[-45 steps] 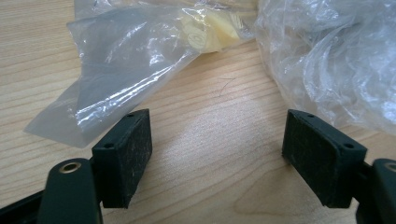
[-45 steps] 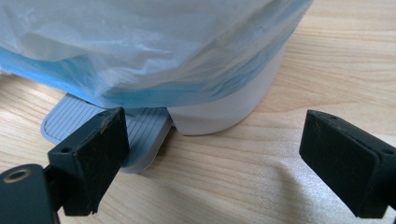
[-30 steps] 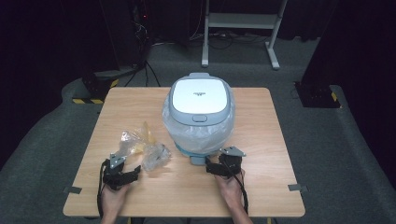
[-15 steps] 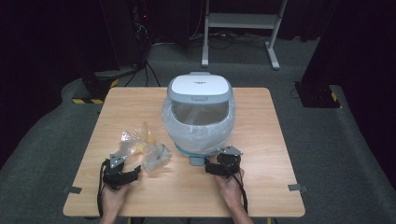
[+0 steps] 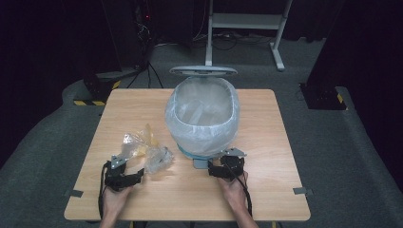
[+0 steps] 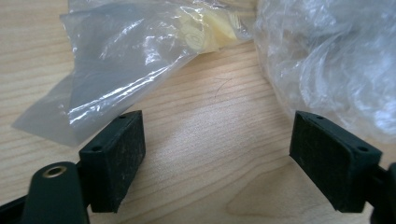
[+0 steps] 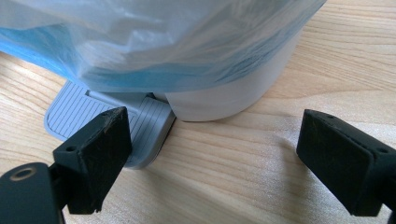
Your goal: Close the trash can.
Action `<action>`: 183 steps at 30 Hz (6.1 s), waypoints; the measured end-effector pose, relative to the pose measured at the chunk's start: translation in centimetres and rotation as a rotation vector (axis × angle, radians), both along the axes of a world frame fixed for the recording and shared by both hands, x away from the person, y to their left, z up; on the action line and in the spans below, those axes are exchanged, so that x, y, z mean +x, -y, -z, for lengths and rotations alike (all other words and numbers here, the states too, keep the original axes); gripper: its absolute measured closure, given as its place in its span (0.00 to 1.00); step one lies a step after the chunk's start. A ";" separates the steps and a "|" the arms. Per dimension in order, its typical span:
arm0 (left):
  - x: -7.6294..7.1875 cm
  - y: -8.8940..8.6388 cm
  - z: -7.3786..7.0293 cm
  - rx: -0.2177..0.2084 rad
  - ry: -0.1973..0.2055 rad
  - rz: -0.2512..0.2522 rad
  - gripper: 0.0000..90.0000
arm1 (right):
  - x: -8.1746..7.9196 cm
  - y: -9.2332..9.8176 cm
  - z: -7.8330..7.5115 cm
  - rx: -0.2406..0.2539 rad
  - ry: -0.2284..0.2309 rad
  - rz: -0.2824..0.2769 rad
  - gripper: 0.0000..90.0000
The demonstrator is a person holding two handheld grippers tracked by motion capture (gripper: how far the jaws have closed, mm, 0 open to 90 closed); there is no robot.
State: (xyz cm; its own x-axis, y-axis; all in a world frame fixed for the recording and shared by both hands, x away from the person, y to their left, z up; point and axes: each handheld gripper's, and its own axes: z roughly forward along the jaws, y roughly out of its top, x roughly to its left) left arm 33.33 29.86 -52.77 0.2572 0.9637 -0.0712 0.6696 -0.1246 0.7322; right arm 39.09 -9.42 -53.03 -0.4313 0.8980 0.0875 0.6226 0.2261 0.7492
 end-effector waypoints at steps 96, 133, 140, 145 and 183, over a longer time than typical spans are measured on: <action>3.3 8.7 -2.3 0.102 0.009 0.272 0.89 | -0.2 0.0 -0.1 0.002 0.010 -0.013 0.16; 1.8 4.8 -10.8 -0.074 0.108 0.358 0.91 | -0.2 0.1 0.0 0.012 0.003 -0.021 0.18; 2.2 3.9 -12.8 -0.084 0.136 0.348 0.91 | -0.2 0.1 0.0 0.010 0.006 -0.021 0.18; 2.3 3.5 -13.8 -0.105 0.153 0.346 0.91 | -0.2 0.1 0.0 0.017 -0.001 -0.019 0.18; 3.3 5.5 -22.5 -0.134 0.259 0.440 0.92 | -0.2 0.1 0.0 0.017 0.000 -0.019 0.18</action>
State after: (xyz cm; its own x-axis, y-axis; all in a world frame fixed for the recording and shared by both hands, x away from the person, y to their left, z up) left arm 36.66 24.36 -30.25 0.6607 0.7476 -0.0671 0.3699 -0.2465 0.8958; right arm 38.93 -9.48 -52.99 -0.4482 0.8880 0.1030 0.6186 0.2249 0.7529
